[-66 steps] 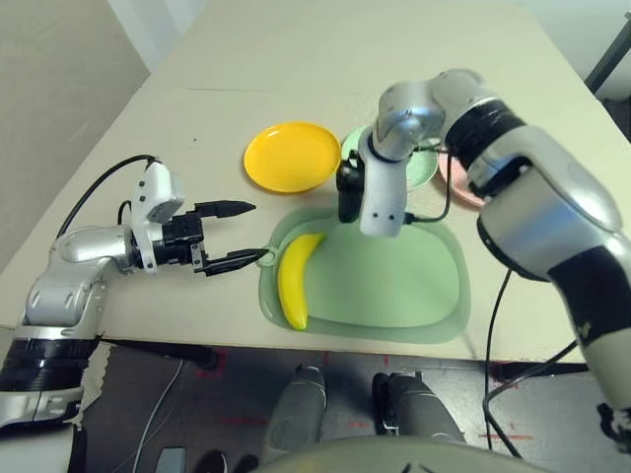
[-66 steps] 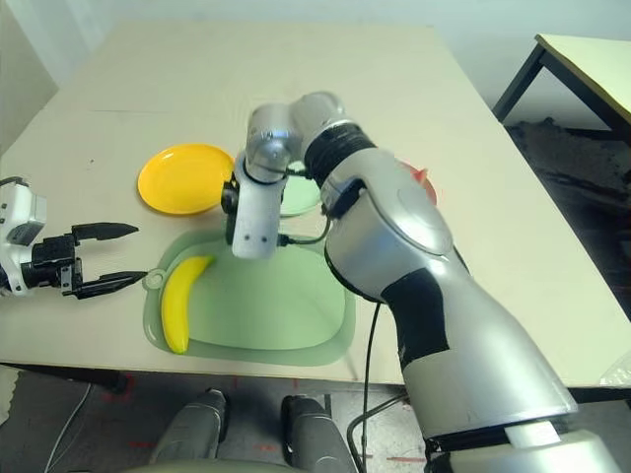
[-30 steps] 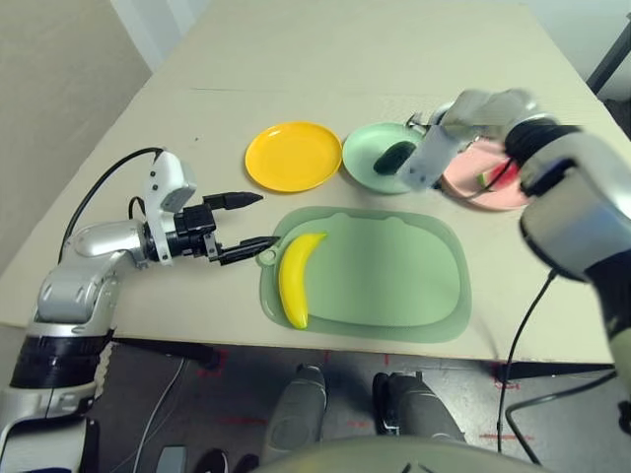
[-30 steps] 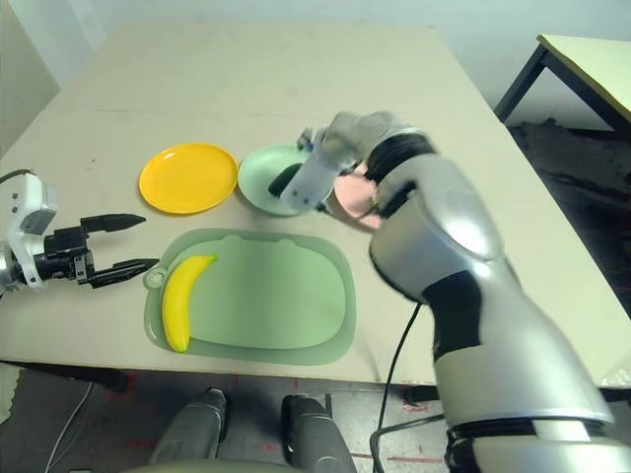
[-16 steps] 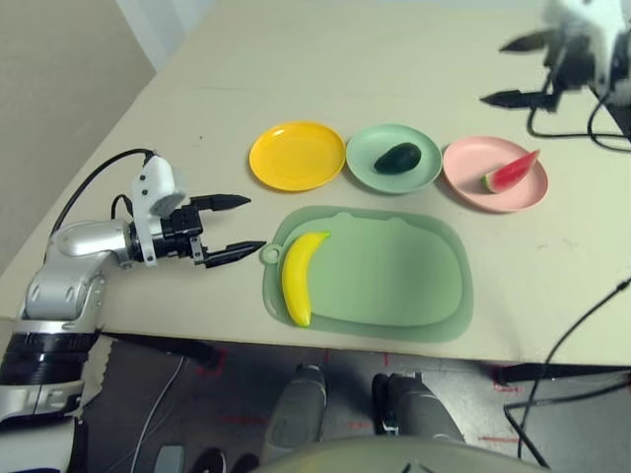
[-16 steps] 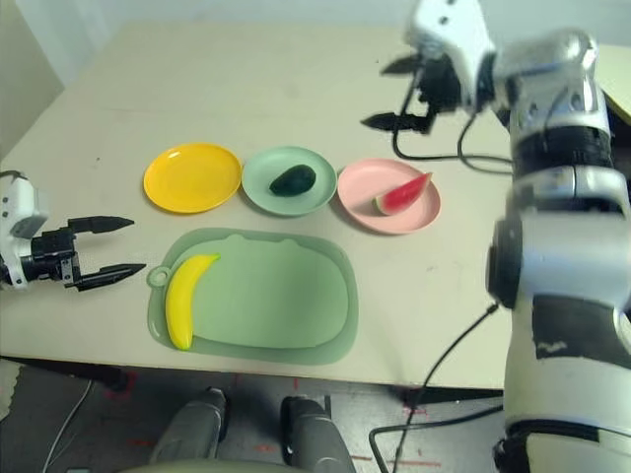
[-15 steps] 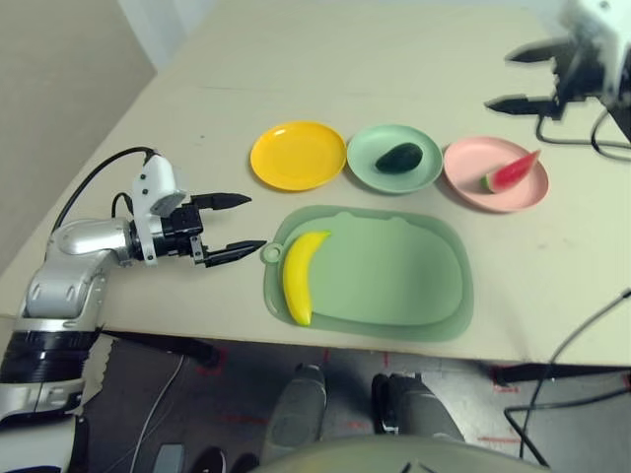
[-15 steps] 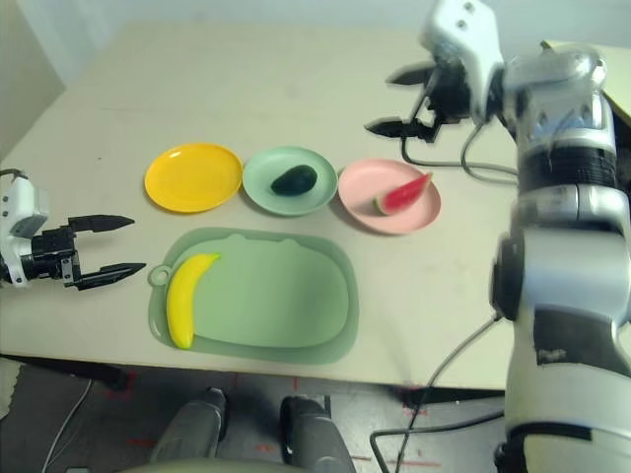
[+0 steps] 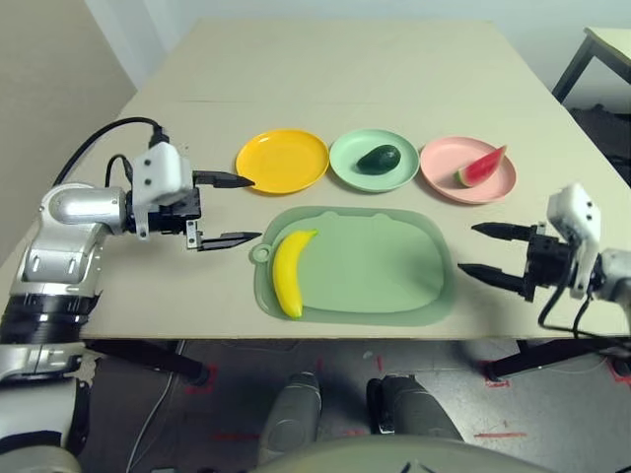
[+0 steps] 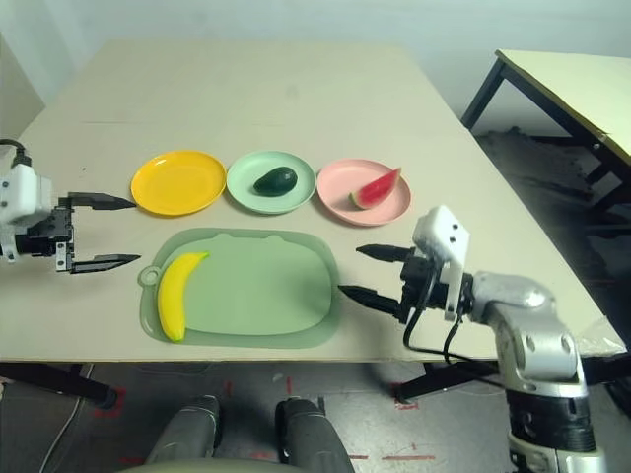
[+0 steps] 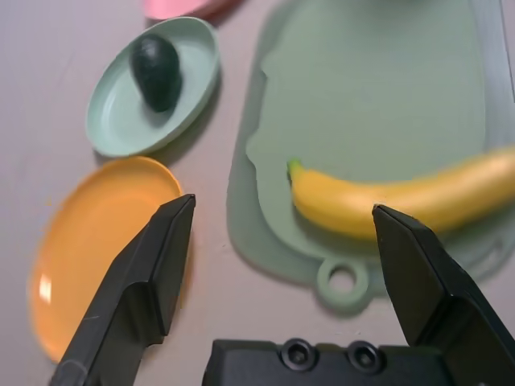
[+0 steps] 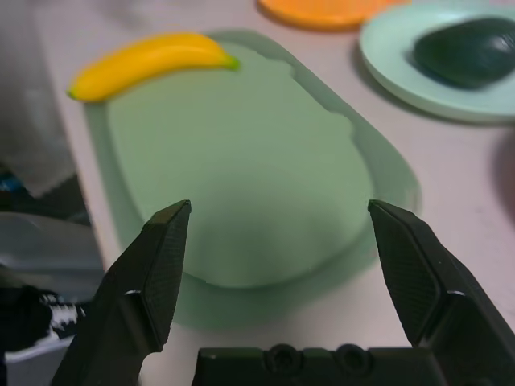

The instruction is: Place the fruits into color-matched plates.

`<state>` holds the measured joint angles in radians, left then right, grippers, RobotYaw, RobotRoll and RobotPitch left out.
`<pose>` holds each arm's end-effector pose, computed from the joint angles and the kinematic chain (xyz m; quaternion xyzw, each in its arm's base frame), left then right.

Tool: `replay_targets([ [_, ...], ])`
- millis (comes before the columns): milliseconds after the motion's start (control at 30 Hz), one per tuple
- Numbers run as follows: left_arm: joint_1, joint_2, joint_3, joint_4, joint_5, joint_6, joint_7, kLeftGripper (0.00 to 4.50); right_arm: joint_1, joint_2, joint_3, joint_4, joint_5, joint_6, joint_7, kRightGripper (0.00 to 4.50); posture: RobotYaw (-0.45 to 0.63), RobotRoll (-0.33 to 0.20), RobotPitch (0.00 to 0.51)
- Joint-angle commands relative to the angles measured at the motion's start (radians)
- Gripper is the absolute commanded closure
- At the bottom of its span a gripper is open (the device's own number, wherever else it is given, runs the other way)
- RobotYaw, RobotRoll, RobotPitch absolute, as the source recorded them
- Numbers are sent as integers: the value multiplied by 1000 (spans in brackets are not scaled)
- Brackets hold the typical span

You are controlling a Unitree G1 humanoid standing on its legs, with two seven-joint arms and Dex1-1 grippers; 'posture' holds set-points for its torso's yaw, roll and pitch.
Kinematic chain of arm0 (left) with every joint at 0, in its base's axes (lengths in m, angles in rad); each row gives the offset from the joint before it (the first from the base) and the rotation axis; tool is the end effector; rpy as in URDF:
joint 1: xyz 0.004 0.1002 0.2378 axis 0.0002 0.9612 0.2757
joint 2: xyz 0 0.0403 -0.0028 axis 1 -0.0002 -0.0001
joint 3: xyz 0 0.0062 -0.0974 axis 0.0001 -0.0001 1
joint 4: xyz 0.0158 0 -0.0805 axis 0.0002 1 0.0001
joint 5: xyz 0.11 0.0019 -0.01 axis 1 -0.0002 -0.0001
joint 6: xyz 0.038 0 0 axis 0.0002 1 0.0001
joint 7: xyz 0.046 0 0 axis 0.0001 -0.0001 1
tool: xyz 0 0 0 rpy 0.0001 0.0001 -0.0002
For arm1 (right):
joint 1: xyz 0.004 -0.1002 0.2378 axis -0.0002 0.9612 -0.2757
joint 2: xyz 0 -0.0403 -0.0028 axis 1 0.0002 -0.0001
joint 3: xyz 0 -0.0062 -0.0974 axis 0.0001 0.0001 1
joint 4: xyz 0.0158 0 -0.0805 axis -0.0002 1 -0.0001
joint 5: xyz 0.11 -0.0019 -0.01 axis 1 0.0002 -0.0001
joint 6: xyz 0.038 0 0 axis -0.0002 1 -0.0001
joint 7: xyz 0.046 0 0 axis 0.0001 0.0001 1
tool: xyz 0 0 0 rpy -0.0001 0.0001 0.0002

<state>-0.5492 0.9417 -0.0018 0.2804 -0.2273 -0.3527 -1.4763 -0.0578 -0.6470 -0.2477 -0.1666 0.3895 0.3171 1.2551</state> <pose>0.2719 0.2931 0.2384 0.4593 -0.0088 -0.5703 0.6809 0.2157 -0.2821 0.1442 -0.1022 0.0682 0.5141 0.8489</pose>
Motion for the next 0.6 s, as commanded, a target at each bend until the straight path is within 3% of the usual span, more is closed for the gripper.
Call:
replay_targets([
  [33,-116,6,-91,128,36,-294,-123,0,37,21,8,32,13,-172,32,36,93,0,101],
  [133,-235,24,-229,232,26,-508,-138,0,57,52,2,36,24,-263,10,36,74,0,104],
  [300,-395,20,-456,366,-12,-704,-138,0,116,63,5,-22,53,-311,-23,36,37,0,107],
  [600,-500,-70,-709,487,-60,-920,-138,0,155,56,-66,-45,155,-178,-196,36,-11,0,109],
])
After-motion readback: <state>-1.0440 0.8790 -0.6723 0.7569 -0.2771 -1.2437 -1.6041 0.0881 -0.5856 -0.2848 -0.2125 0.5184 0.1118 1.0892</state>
